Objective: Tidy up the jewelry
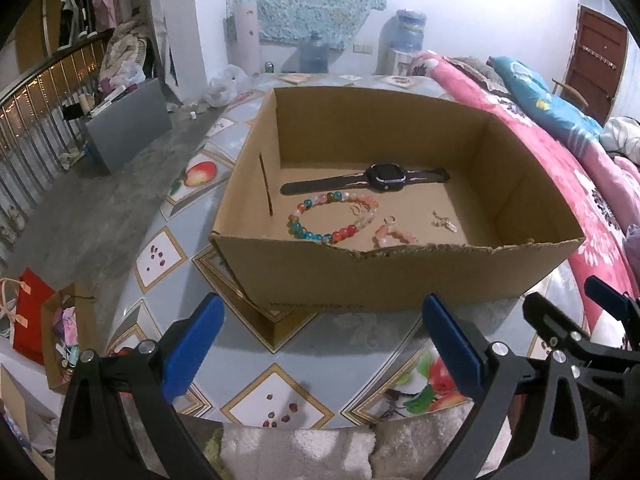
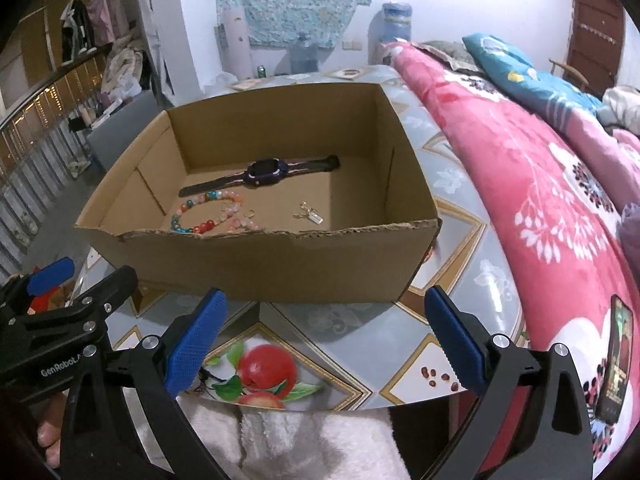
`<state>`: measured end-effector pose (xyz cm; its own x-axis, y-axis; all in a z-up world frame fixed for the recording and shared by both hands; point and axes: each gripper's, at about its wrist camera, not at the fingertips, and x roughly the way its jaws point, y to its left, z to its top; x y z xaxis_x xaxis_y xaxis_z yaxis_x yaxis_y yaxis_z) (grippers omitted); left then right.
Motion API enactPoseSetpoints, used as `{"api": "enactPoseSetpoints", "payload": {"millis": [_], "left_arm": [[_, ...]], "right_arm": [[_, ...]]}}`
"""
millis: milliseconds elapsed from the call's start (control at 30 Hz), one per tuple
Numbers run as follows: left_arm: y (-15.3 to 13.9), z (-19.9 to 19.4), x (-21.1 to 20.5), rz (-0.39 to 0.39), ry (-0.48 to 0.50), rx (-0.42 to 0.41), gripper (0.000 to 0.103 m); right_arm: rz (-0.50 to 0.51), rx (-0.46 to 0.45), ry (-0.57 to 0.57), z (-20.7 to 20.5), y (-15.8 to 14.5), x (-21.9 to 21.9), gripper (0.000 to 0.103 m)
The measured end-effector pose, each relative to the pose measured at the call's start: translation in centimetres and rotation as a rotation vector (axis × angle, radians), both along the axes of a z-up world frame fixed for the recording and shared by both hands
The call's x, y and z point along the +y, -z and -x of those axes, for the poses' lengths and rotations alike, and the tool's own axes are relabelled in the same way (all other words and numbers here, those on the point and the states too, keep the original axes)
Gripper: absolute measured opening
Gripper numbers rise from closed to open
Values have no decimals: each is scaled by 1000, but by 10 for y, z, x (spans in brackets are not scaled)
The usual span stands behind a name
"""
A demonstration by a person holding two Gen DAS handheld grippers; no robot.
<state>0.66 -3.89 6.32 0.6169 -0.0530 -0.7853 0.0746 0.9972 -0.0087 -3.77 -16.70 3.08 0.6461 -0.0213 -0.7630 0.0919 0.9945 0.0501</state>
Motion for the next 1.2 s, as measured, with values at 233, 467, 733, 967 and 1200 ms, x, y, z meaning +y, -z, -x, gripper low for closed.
{"api": "enactPoseSetpoints", "payload": {"millis": [233,467,733,967,1200], "left_arm": [[2,-2,-5,-33,2,9,97],[6,-6,-6,-52,-2,37,97],[7,-9,-6,-63,-10,48,97],[8,-10,-6,-63,-12,54,97],[9,-12,-5,-62,-16,59,97]], "right_arm": [[-2,17,12,-3,3,-2,95],[-6,38,17,-6,7,-3,95],[-3,49,15,-9,9,-3,95],[-3,55,16,-11,9,-3,95],[-1,59,16,-12,10,-3,95]]}}
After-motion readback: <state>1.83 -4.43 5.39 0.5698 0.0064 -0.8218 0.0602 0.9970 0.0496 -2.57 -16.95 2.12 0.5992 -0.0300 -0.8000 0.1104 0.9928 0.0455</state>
